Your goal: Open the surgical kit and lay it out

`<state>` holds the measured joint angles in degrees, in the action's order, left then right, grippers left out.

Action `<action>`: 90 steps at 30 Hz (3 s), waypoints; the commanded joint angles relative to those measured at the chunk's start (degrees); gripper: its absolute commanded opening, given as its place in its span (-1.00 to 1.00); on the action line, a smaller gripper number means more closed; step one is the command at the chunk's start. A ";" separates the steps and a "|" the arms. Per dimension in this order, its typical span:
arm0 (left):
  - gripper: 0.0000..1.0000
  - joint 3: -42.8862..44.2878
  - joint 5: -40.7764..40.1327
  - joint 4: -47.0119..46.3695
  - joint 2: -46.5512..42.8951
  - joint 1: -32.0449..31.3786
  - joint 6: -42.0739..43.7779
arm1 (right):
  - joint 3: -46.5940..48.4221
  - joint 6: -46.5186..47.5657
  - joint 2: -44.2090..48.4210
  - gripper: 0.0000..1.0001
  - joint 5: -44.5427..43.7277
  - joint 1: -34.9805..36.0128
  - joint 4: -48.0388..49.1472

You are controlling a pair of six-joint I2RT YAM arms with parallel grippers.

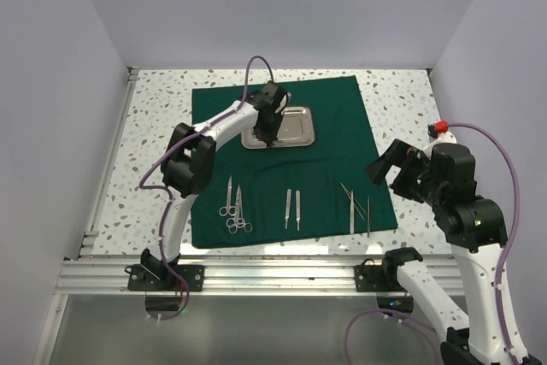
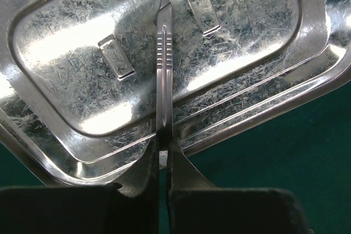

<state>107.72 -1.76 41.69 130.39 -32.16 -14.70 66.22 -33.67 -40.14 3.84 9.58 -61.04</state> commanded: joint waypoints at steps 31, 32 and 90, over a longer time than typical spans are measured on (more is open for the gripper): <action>-1.00 -23.88 -18.36 8.92 -22.29 -36.30 -52.70 | 13.76 2.73 -0.47 0.97 -6.64 18.45 -12.43; -1.00 -23.09 -19.32 10.59 -21.15 -36.57 -53.58 | 14.37 2.99 -0.20 0.97 -6.74 18.45 -12.79; 0.18 -9.81 -10.37 -1.18 -3.21 -34.46 -17.64 | 11.92 -4.21 -0.90 0.97 -16.67 18.54 -11.04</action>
<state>98.50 -12.60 41.50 126.13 -66.28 -33.32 78.39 -38.15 -40.49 -12.36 27.77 -74.04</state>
